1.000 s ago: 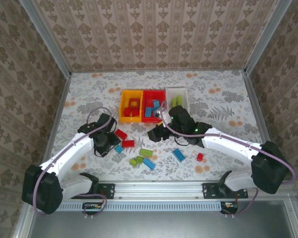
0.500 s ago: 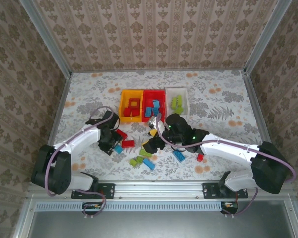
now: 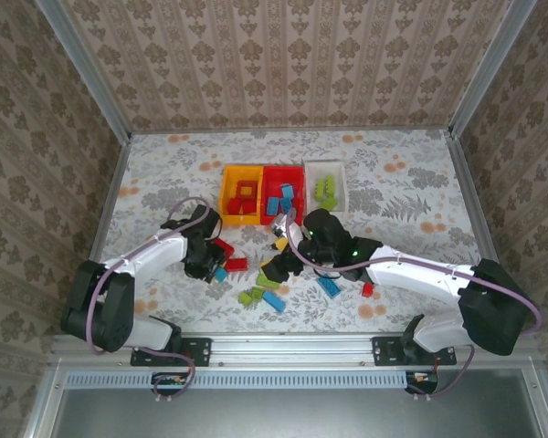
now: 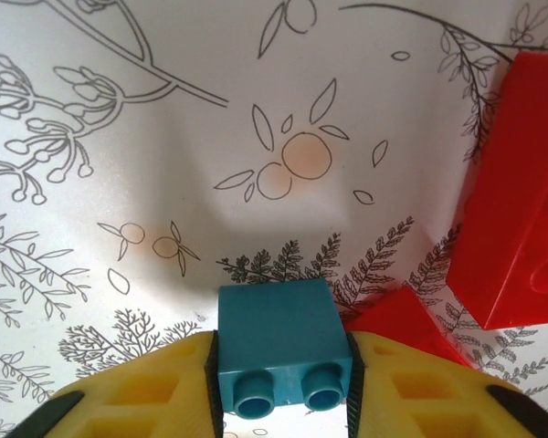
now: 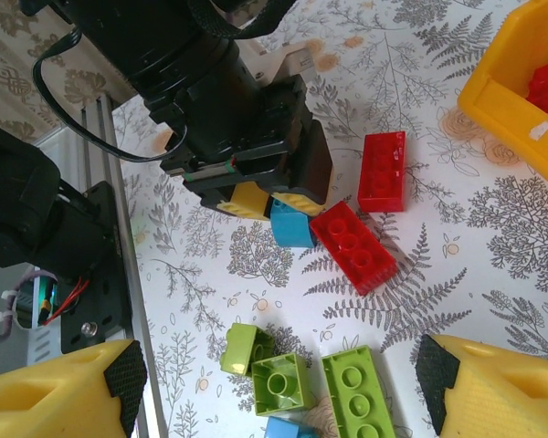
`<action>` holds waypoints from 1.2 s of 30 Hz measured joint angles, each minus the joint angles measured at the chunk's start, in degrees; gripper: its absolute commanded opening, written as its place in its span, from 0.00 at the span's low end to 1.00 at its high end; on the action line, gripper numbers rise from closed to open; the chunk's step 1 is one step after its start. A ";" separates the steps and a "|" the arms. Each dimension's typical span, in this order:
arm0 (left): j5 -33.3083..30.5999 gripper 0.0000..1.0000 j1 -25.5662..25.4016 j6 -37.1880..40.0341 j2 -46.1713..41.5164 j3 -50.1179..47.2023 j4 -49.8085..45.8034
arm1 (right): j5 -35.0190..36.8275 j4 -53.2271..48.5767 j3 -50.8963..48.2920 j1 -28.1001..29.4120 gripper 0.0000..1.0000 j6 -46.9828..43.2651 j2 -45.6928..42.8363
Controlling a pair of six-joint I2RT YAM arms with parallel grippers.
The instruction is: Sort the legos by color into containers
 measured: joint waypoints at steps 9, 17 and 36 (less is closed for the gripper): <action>-2.82 0.25 -0.37 1.95 -1.53 1.73 -4.07 | 2.62 0.46 0.04 -0.20 0.81 0.79 0.00; -8.13 0.25 -5.03 11.76 -0.15 24.02 -11.47 | 11.04 0.76 1.20 -6.67 0.81 4.57 -4.90; -9.70 0.25 -12.33 36.48 46.73 79.67 -15.96 | 24.74 -5.62 10.05 -16.92 0.81 13.90 -5.29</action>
